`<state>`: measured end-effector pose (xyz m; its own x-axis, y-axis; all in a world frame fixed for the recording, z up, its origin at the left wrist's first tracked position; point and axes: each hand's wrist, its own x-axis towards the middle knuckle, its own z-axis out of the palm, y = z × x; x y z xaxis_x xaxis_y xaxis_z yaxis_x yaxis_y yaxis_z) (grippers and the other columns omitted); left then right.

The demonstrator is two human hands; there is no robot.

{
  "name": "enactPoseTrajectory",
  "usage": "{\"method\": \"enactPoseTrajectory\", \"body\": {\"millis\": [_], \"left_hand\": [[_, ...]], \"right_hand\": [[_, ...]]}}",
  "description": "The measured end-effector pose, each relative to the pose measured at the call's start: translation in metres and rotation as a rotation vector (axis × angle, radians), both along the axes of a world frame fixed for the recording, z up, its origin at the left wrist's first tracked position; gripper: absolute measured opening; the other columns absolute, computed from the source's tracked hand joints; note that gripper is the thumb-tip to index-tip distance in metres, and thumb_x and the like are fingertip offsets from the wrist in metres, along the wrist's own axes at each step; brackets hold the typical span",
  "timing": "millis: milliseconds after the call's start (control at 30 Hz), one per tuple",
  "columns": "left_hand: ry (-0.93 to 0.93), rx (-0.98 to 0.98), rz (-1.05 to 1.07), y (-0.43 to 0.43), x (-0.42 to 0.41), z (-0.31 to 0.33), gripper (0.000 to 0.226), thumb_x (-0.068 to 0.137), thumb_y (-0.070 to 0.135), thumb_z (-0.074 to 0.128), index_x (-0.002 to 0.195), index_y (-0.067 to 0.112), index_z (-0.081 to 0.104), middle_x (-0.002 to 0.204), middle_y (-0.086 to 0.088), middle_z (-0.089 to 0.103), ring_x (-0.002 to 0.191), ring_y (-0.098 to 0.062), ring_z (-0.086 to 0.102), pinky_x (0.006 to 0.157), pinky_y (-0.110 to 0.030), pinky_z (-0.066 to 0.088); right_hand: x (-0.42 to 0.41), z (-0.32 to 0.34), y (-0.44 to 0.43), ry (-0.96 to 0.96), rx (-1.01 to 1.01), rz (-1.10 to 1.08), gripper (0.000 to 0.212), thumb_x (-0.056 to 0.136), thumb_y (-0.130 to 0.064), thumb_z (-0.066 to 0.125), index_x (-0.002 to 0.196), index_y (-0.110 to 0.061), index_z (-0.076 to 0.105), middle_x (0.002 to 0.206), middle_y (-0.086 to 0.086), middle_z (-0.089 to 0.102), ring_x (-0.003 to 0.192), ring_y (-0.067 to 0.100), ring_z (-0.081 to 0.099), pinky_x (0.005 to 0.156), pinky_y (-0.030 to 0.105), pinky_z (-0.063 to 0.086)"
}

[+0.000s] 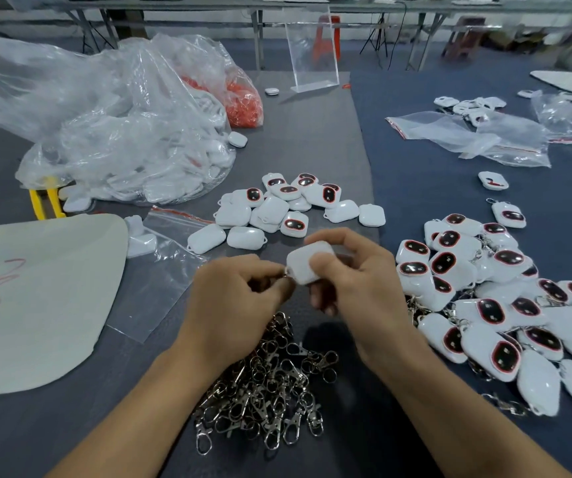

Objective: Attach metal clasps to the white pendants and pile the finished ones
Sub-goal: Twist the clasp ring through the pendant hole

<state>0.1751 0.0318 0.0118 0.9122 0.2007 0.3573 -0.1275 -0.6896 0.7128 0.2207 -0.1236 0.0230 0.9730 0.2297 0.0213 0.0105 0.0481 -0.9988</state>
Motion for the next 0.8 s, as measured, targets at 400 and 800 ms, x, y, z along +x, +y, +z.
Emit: {"method": "enactPoseTrajectory", "body": {"millis": [400,800], "left_hand": [[0.005,0.105,-0.047,-0.001,0.0,0.004,0.029,0.086,0.027,0.07,0.06,0.014,0.071,0.055,0.001,0.055,0.056,-0.016,0.051,0.057,-0.031,0.035],[0.117,-0.295,-0.097,-0.007,0.001,0.002,0.008,0.083,0.028,0.079,0.076,0.031,0.08,0.055,0.002,0.059,0.053,-0.002,0.044,0.052,-0.016,0.036]], "right_hand": [[-0.001,0.0,-0.002,0.021,0.055,0.003,0.02,0.093,0.001,0.06,0.097,-0.013,0.073,0.06,0.001,0.064,0.043,0.01,0.047,0.042,0.022,0.036],[0.005,0.006,-0.003,0.33,0.21,0.02,0.019,0.096,-0.003,0.055,0.098,-0.006,0.074,0.058,0.01,0.061,0.04,0.015,0.045,0.037,0.022,0.029]]}}
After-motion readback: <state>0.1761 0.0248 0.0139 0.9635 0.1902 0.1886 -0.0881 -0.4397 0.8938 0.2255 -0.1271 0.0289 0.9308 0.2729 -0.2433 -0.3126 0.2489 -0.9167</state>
